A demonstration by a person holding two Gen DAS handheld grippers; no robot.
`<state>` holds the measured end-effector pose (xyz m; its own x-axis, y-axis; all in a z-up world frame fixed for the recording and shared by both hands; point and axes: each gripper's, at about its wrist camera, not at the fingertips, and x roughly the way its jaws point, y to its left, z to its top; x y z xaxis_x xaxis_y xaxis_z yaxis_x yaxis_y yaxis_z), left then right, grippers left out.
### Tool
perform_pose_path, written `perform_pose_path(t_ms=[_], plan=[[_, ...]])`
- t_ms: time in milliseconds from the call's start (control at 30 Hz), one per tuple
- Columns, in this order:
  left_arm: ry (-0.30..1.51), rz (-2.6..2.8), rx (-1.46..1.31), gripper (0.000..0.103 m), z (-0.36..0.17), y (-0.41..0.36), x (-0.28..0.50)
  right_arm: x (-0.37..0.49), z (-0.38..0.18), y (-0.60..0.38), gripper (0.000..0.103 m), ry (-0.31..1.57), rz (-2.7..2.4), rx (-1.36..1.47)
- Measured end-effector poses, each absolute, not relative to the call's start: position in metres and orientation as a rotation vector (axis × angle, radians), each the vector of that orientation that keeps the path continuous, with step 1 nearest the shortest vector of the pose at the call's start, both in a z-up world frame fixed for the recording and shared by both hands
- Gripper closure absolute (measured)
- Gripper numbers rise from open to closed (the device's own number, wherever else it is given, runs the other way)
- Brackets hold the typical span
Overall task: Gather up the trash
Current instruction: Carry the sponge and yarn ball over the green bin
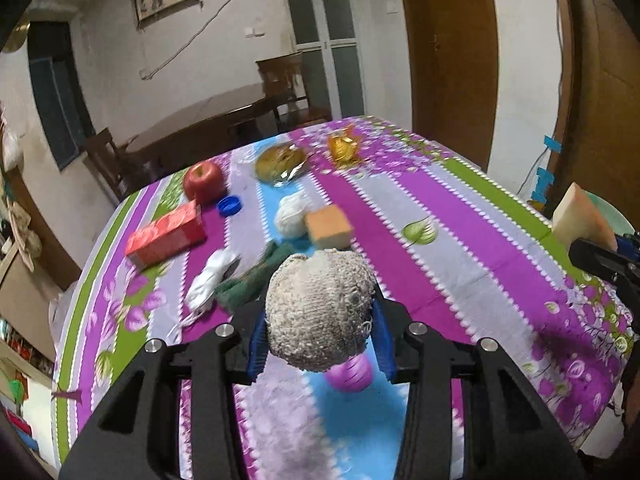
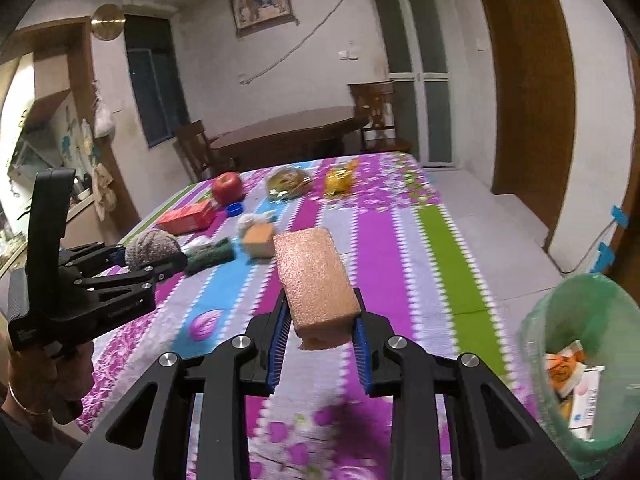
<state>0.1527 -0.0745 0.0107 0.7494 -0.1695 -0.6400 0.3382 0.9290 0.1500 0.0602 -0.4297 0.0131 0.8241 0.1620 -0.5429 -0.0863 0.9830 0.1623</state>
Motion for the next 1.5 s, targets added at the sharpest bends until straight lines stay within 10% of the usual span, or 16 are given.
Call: perform_pose_path(t_ms=[1500], plan=[[0.605, -0.827, 0.549, 0.062, 0.008, -0.402, 0.128, -0.052, 0.027, -0.731, 0.073, 0.696, -0.467, 0.268]])
